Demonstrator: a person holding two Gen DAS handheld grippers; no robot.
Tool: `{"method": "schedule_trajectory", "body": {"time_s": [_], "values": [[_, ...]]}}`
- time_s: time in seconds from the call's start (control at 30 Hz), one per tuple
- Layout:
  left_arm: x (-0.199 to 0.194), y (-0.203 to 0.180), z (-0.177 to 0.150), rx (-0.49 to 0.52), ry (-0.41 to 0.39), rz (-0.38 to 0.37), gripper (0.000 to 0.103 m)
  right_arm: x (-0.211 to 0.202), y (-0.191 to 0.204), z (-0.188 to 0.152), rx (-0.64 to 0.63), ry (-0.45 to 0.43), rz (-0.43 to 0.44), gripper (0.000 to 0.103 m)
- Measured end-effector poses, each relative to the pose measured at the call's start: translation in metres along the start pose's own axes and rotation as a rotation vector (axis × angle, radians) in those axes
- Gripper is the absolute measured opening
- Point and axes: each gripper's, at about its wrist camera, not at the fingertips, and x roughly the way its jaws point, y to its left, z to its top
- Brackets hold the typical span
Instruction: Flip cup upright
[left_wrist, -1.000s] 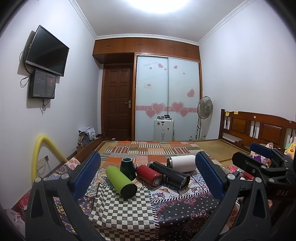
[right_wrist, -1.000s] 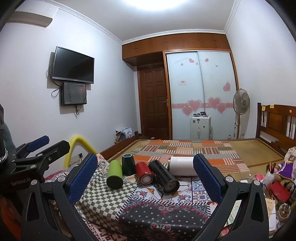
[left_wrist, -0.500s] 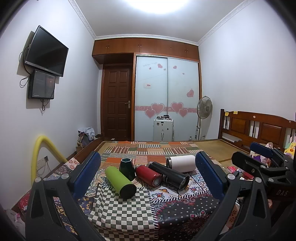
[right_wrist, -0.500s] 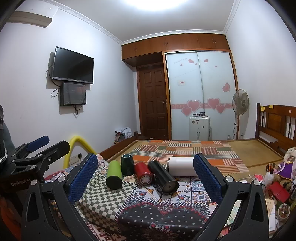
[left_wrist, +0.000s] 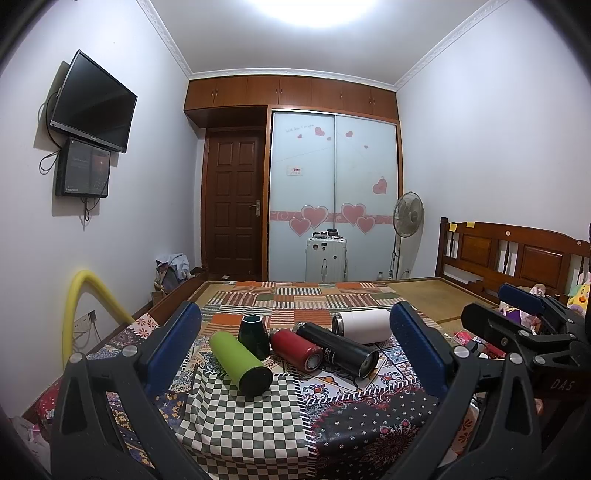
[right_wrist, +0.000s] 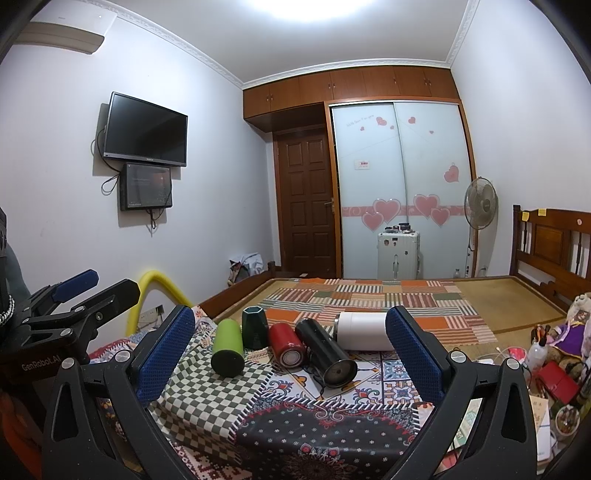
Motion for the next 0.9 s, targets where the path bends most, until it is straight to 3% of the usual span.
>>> {"method": "schedule_trajectory", "body": {"time_s": [0.67,0.9], "values": [[0.014,0.01,-0.008,-0.005,0.018,0.008,0.103,0.013,0.001,-0.003,-0.008,0.027,-0.002,0.103],[0.038,0.045,-0.024,-0.036,0.071,0.097,0.103,0.046,0.013,-0.005,-0.029,0.09,0.025,0.103]]}}
